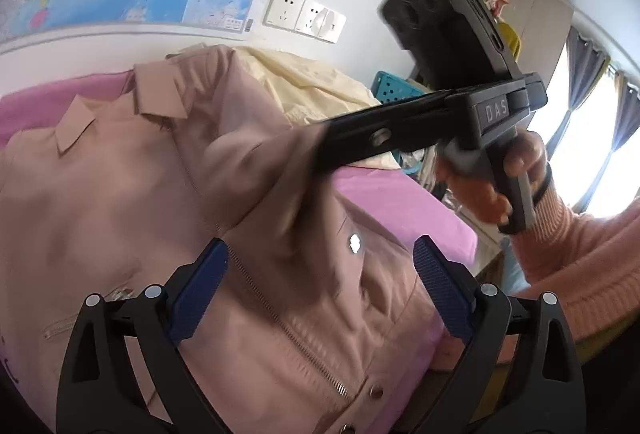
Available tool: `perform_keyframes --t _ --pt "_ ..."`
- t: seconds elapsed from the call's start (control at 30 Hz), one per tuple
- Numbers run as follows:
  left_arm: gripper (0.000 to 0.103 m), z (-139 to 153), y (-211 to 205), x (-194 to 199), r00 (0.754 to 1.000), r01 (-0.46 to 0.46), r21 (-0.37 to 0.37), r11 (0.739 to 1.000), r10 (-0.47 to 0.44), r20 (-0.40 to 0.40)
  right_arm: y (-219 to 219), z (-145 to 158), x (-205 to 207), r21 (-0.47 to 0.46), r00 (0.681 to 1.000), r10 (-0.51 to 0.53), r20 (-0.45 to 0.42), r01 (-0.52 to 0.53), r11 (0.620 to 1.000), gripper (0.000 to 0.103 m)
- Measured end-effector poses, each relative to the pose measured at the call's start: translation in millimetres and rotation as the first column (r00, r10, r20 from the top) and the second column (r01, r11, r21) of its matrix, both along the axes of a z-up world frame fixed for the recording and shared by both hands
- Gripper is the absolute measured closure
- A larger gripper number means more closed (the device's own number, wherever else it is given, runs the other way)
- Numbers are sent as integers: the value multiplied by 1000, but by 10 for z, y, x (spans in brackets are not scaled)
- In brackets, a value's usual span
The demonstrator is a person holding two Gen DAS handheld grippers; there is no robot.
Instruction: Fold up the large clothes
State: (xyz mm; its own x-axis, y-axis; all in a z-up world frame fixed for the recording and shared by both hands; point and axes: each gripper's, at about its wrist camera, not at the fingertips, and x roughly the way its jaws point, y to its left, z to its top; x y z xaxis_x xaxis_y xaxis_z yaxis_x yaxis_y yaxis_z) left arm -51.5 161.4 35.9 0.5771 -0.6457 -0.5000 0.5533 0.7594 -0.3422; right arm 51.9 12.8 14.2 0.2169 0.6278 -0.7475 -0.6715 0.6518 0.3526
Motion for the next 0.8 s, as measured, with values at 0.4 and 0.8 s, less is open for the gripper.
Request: perform_keyframes --t 0.4,0.8 --pt "82 -579 983 378 885 -320 30 947 310 -347 -612 306 -40 24 977 -55 204 51 998 8" --pt "10 -328 456 244 957 -205 225 953 243 -159 -465 -794 1119 -52 981 -181 67 184 981 50"
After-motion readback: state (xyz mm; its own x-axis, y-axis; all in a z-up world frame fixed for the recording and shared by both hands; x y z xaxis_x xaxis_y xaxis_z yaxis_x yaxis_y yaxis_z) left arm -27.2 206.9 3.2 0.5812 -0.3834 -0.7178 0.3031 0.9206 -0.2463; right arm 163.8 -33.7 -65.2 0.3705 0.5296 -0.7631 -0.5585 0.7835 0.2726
